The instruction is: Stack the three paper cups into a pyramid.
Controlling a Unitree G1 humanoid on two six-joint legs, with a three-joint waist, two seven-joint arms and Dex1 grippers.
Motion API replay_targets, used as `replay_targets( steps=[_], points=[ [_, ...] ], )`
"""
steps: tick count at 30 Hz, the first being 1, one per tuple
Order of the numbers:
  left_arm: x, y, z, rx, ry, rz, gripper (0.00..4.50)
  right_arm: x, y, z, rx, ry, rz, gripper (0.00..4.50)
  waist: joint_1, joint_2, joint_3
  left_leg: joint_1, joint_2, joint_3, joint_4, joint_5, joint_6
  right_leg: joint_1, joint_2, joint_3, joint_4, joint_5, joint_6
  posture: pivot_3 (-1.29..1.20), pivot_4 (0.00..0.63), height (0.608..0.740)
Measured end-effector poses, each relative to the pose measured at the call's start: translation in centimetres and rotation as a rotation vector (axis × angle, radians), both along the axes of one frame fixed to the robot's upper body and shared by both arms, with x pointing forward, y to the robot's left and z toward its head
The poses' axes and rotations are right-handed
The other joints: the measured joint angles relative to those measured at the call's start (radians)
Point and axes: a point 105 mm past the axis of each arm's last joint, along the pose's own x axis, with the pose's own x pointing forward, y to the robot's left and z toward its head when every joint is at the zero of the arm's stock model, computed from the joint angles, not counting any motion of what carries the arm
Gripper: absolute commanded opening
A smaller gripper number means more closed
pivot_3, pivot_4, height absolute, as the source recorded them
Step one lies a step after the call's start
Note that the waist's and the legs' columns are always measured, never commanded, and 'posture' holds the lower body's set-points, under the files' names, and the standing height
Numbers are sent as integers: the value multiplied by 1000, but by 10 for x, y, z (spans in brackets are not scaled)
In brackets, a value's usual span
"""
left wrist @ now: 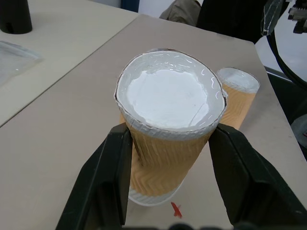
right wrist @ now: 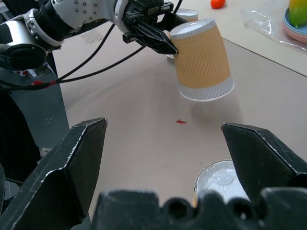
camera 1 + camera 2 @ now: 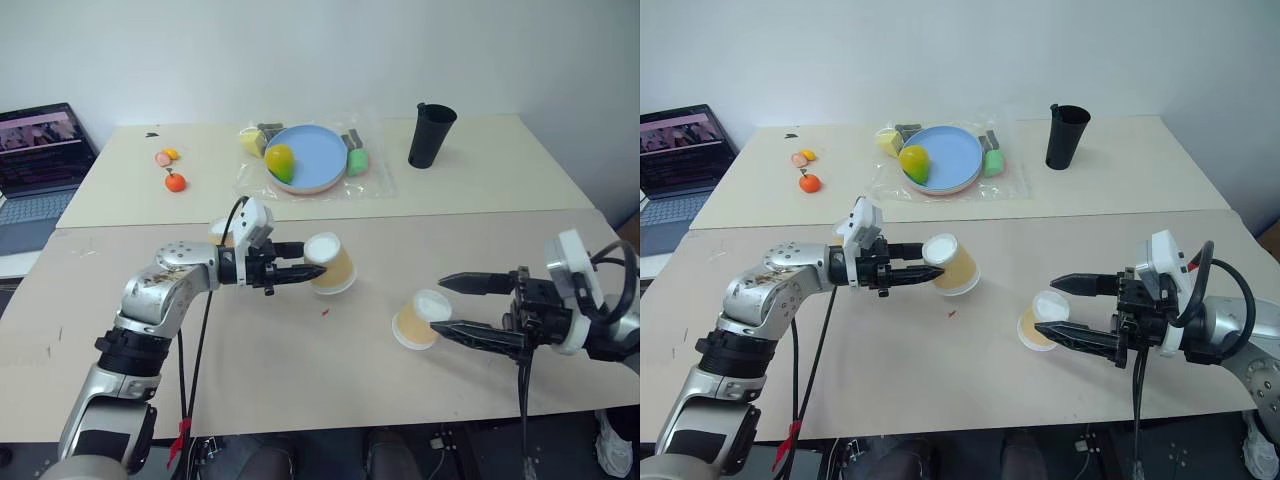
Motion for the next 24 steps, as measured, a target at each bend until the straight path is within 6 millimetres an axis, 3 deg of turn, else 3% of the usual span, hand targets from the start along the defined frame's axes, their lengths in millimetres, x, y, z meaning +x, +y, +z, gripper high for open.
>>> replay_targets(
  steps=[8,19,24],
  points=[
    [-16,9,-32,87,42,-42,2422,1,-1,2,-1,-12,-18,4500,2,0,0,0,0,0,0,0,1,0,0,0,0,0,0,0,150,735],
    [-19,2,-38,90,16,-41,2422,1,-1,1,1,-12,-24,4500,4,0,0,0,0,0,0,-1,1,0,0,0,0,0,0,0,150,735],
    [-13,-3,-40,105,1,-11,4027,1,-1,1,1,-12,-27,4500,2,0,0,0,0,0,0,-1,1,0,0,0,0,0,0,0,150,735]
  ],
)
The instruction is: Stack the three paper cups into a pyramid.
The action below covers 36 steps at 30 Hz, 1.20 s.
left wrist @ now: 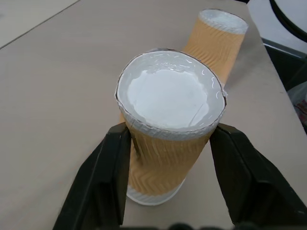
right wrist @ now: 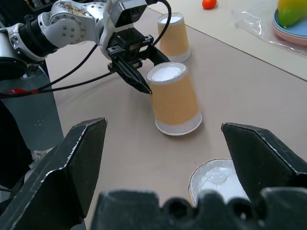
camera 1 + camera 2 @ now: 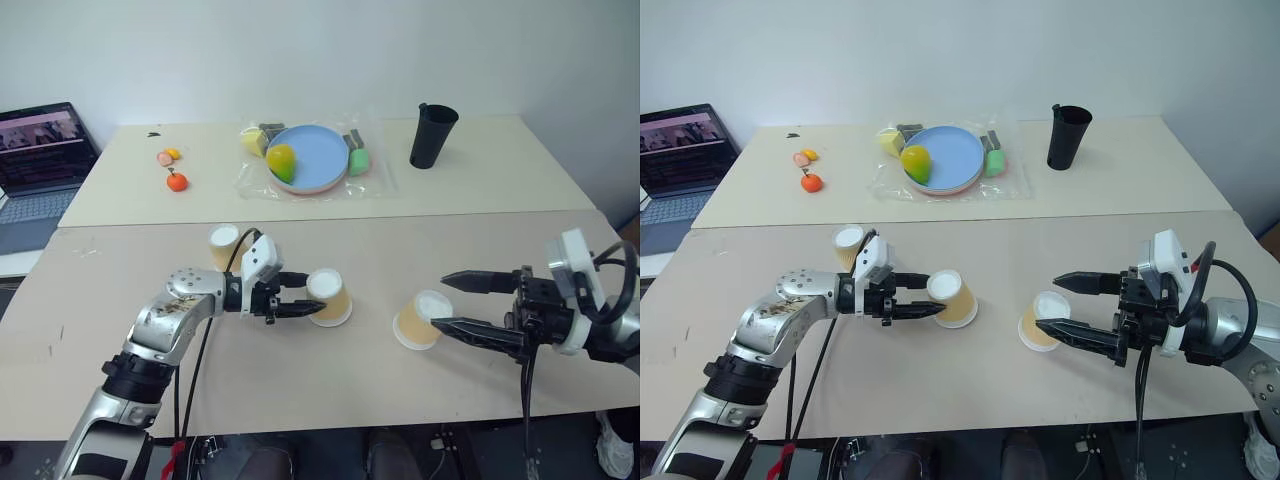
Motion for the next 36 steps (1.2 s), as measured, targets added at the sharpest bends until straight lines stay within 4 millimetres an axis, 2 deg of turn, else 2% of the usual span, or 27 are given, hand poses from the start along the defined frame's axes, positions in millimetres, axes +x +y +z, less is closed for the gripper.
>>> replay_targets(
  steps=[1,2,11,15,22,25,29,31,33,36],
  points=[
    [2,-2,3,-11,-10,8,4388,0,0,0,0,1,-1,4500,1,0,0,0,0,0,0,0,0,0,0,0,0,0,0,0,150,735],
    [3,-4,4,-15,-14,11,4456,0,0,0,0,1,0,4500,2,0,0,0,0,0,0,0,0,0,0,0,0,0,0,0,150,735],
    [-4,8,14,-60,-20,47,4456,-3,-10,3,-35,-3,-8,4500,2,0,0,0,0,0,0,0,0,0,0,0,0,0,0,0,150,735],
    [-13,13,27,-89,-19,63,4456,0,-19,9,-38,-15,-33,4500,-2,0,0,0,0,0,0,0,1,0,0,0,0,0,0,0,150,735],
    [-28,24,38,-129,-30,141,4456,4,-22,12,-50,-32,-43,4500,-2,0,0,0,0,0,0,0,1,0,0,0,0,0,0,0,150,735],
    [-19,43,61,-209,-110,300,4456,5,-22,12,-46,-30,-44,4500,1,0,0,1,0,0,0,0,0,0,0,0,0,0,0,0,150,735],
    [9,85,86,-306,-234,660,4456,7,-17,9,-39,-21,-20,4500,2,0,0,2,0,0,0,0,-1,1,0,1,0,0,0,0,150,735],
    [20,110,84,-323,-258,843,4456,9,-15,10,-35,-24,-14,4500,1,0,0,2,0,1,0,0,-2,1,0,1,0,0,0,0,150,735],
    [27,133,72,-303,-254,990,4456,11,-14,10,-35,-22,-7,4500,1,0,0,2,0,1,0,1,-3,1,0,1,0,0,0,0,150,735],
    [26,151,49,-263,-235,1090,4456,13,-13,10,-29,-22,-3,4500,3,0,0,0,0,1,0,2,-6,0,0,1,-1,0,0,0,150,735]
  ],
)
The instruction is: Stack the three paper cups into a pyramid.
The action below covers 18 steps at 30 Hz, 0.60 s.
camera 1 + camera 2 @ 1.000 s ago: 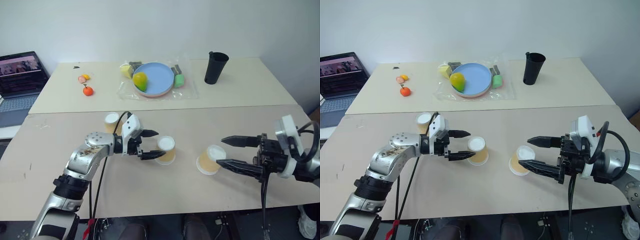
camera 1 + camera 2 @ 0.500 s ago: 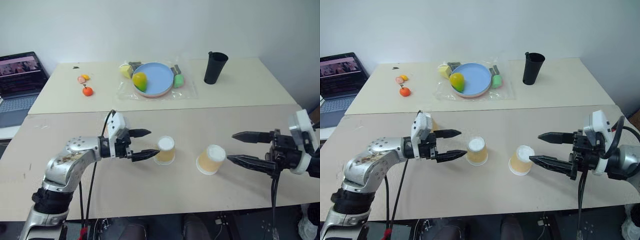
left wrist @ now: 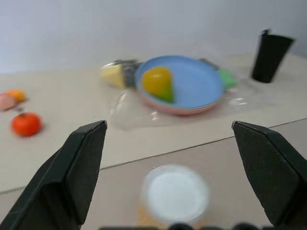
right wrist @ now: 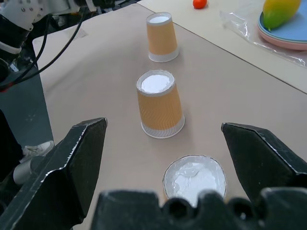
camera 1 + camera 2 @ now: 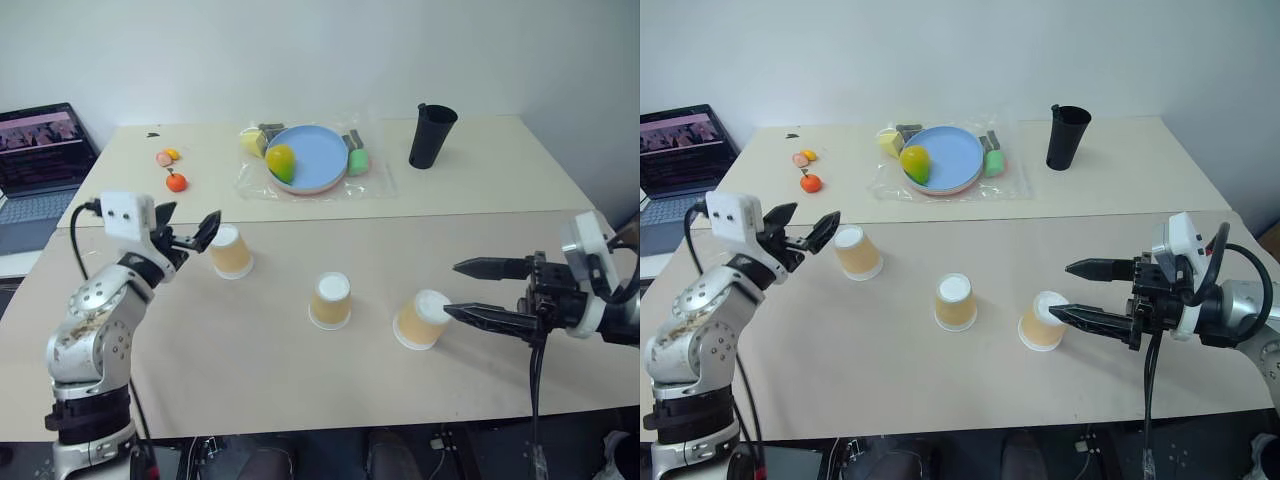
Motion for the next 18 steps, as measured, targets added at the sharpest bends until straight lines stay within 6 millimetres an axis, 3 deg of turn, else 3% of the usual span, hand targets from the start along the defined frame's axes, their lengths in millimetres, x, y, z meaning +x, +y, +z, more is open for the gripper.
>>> replay_targets(
  steps=[3,18],
  points=[
    [1,4,-12,-10,25,28,4456,1,2,0,2,0,9,4500,6,0,0,0,0,0,0,0,0,0,0,-1,0,0,0,0,150,735],
    [10,-28,-8,19,-5,-124,4456,-3,3,-4,2,13,7,4500,-1,0,0,0,0,0,0,-2,3,0,0,0,1,0,0,0,150,735]
  ],
)
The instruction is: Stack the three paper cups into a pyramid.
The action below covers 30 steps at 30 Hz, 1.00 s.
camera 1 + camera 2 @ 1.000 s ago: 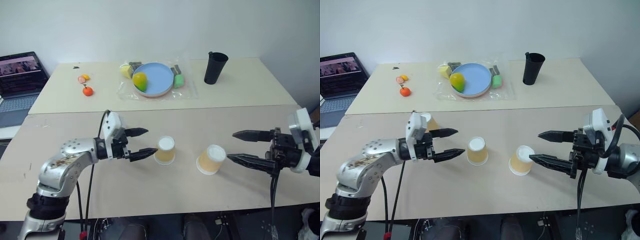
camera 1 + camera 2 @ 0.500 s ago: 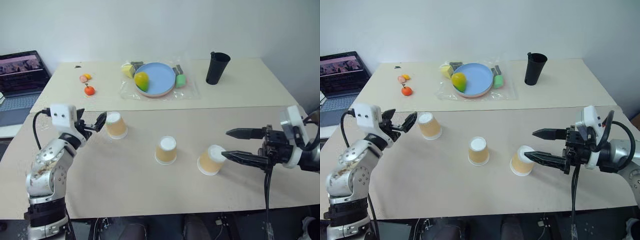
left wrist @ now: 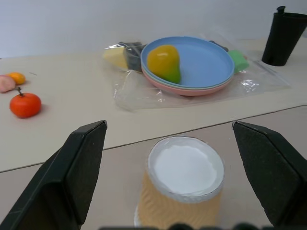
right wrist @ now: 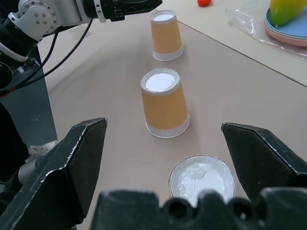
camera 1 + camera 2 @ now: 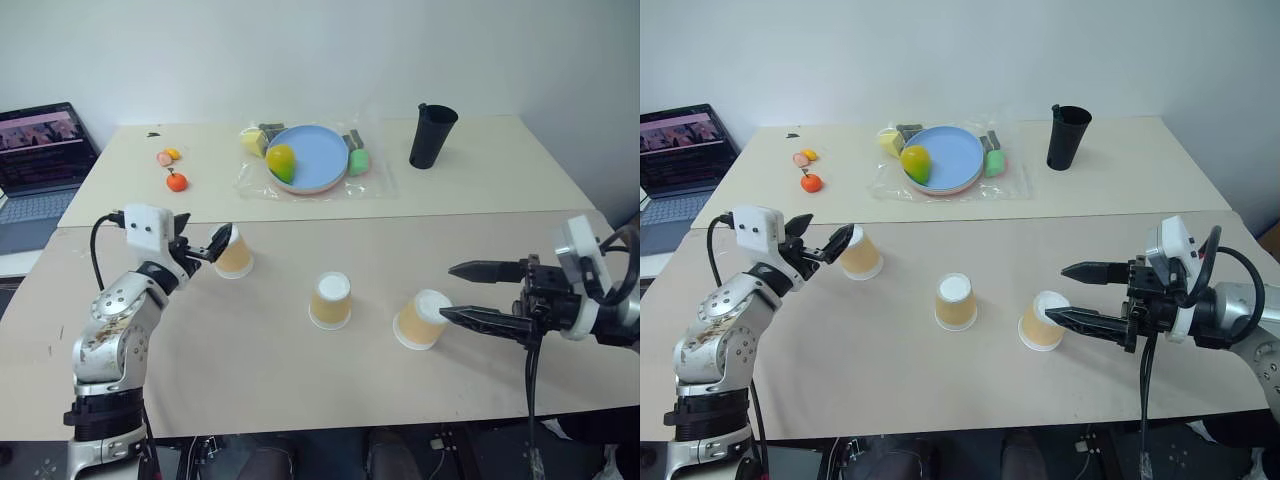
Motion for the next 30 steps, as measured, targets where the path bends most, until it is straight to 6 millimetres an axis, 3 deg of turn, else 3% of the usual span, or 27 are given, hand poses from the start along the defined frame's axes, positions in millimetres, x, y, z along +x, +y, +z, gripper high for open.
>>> replay_targets(
  steps=[29,30],
  points=[
    [23,-8,-42,21,98,-28,4456,-9,-2,-4,18,3,-52,4500,1,0,0,0,0,0,0,0,0,0,0,0,0,0,0,0,150,735],
    [23,-9,-42,25,99,-32,4209,-9,-2,-5,18,3,-53,4500,1,0,0,0,0,0,0,0,0,0,0,0,0,0,0,0,150,735]
  ],
)
